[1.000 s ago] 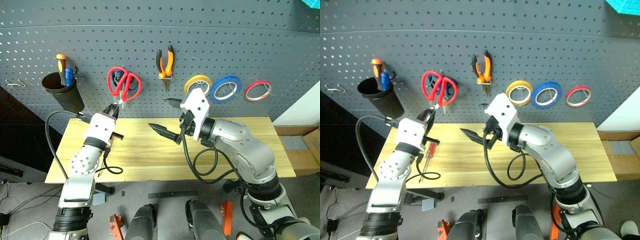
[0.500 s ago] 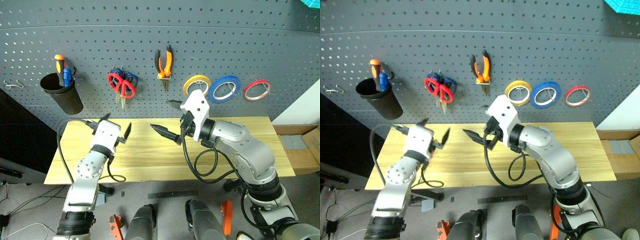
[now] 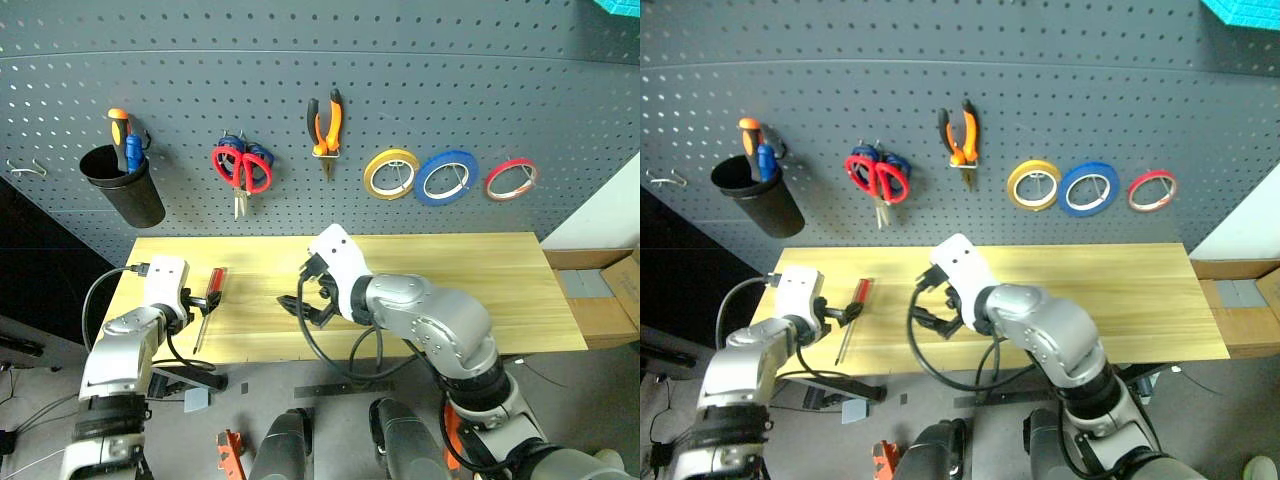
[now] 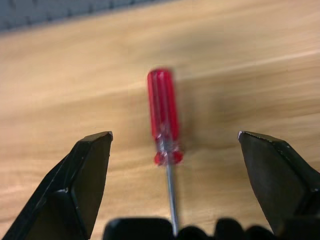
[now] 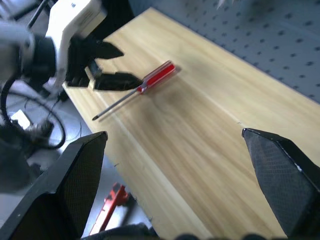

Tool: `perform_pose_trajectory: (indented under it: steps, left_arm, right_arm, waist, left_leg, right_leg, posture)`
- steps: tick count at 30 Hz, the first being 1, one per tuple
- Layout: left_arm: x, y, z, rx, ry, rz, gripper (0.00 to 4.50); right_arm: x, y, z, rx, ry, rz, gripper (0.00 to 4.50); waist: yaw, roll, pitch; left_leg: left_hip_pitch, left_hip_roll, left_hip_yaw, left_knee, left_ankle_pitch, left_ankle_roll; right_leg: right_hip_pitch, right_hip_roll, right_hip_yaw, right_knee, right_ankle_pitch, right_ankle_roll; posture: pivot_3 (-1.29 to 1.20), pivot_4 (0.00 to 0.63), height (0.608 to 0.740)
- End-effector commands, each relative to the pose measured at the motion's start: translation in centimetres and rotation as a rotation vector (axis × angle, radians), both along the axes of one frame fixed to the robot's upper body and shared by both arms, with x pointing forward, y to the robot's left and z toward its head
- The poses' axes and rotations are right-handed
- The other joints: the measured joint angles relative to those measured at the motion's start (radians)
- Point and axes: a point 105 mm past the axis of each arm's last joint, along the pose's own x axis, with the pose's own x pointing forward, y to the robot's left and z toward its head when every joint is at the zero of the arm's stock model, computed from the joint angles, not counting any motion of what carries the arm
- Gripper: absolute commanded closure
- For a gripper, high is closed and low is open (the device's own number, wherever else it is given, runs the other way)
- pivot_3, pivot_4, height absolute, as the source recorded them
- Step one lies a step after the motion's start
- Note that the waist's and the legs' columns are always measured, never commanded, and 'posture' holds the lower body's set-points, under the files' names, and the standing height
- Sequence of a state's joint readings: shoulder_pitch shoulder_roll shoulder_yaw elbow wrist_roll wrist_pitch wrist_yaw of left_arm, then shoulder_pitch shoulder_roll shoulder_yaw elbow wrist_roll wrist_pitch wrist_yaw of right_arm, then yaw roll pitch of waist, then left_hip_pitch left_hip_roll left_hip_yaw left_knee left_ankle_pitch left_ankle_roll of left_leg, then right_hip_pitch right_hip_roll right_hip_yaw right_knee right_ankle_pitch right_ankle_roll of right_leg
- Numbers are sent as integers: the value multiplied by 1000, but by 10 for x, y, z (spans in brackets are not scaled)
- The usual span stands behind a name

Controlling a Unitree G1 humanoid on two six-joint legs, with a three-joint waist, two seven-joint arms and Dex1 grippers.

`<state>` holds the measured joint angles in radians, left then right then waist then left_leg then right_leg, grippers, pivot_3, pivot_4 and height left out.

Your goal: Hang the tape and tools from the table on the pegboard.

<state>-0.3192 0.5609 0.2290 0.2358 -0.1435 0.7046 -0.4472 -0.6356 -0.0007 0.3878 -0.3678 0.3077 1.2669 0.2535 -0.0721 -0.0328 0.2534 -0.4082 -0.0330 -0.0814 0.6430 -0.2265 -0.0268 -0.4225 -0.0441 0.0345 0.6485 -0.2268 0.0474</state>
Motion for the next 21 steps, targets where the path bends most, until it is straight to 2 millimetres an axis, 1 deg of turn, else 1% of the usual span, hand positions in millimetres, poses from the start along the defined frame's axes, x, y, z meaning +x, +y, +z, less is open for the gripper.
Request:
perform_pose_trajectory:
  steps: [1,4,7,10,13,16,20,21]
  left_arm:
    - [11,6,2,-15,28,-9,173]
    - [19,8,-2,-13,49,-3,173]
    - [27,13,-7,-42,67,38,173]
    - [29,17,-15,-68,86,77,173]
    - [29,18,-28,-80,116,105,173]
    - [34,12,-31,-81,116,97,695]
    - [38,8,-31,-82,104,84,1898]
    - [38,9,-31,-80,101,86,2286]
  right_arm:
    - [1,12,9,-1,-36,11,0]
    - [1,15,11,-10,-53,21,0]
    - [-1,21,13,-29,-77,54,0]
    - [-3,23,15,-37,-94,71,0]
    - [-3,27,18,-55,-130,87,0]
    - [-2,27,19,-62,-142,89,0]
    - [1,24,18,-74,-157,83,0]
    - [2,24,18,-76,-160,81,0]
  waist:
    - [0,-1,1]
    - [-2,-1,2]
    - [-3,-2,6]
    - [-8,-2,7]
    - [-12,-2,8]
    - [-12,-3,8]
    - [-11,-3,8]
    - [-12,-3,8]
  left_leg:
    - [0,0,0,-1,0,0]
    - [0,0,1,-2,-1,-1]
    - [0,0,1,-4,-1,-2]
    - [-1,2,1,-5,-2,-2]
    - [-1,2,1,-6,-2,-3]
    - [-1,2,1,-6,-2,-3]
    - [-1,2,1,-6,-2,-3]
    - [-1,1,2,-6,-2,-3]
  right_leg:
    - [-1,0,0,0,1,-2]
    - [-2,0,1,0,1,-2]
    - [-3,-1,1,0,1,-2]
    - [-4,-2,1,-1,1,-2]
    - [-4,-3,1,-1,1,-2]
    - [-5,-3,1,-1,1,-2]
    - [-5,-5,0,-1,1,-2]
    - [-5,-5,1,-1,1,-2]
  posture:
    - [-58,287,740]
    - [-70,294,740]
    - [-87,298,740]
    - [-97,299,740]
    - [-107,298,740]
    - [-108,294,740]
    - [-106,286,740]
    - [-105,283,740]
